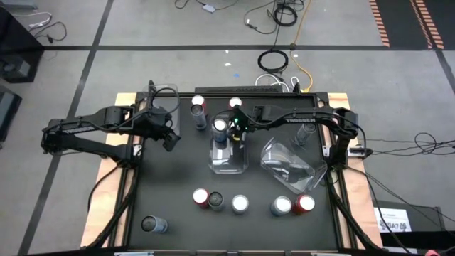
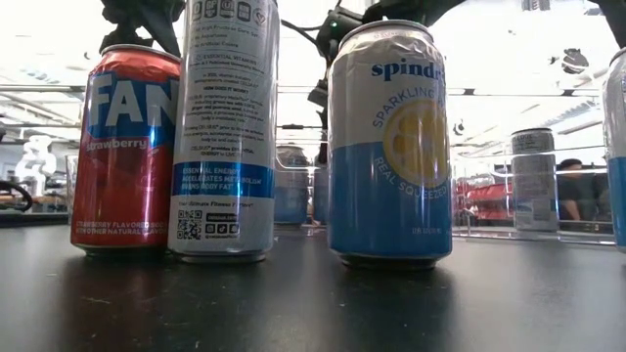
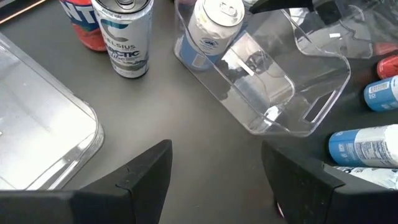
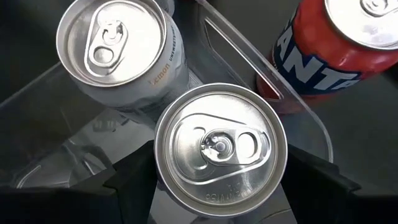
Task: Sort soda cans
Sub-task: Put the top blue-white soda can into the center transparent bin
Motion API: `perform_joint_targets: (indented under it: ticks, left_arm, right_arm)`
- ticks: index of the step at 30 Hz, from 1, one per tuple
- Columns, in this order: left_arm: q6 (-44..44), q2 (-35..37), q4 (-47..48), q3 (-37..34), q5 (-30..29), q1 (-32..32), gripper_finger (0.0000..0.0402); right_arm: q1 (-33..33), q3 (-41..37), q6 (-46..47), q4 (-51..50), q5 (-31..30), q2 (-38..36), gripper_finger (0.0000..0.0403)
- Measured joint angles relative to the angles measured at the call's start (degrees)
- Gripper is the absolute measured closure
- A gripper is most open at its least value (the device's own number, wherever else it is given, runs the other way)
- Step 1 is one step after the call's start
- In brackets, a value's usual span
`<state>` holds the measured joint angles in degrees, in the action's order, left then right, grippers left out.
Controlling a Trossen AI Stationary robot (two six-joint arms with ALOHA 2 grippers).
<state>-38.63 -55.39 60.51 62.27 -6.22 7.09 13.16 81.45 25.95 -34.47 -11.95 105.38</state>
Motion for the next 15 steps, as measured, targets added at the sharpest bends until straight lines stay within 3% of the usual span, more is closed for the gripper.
perform_joint_targets:
  ticks: [15]
  left_arm:
    - [1.5, 0.0, 0.0, 0.0, 0.0, 0.0, 0.0143]
  right_arm:
    - [0.0, 0.0, 0.4, 0.3, -0.2, 0.3, 0.0124]
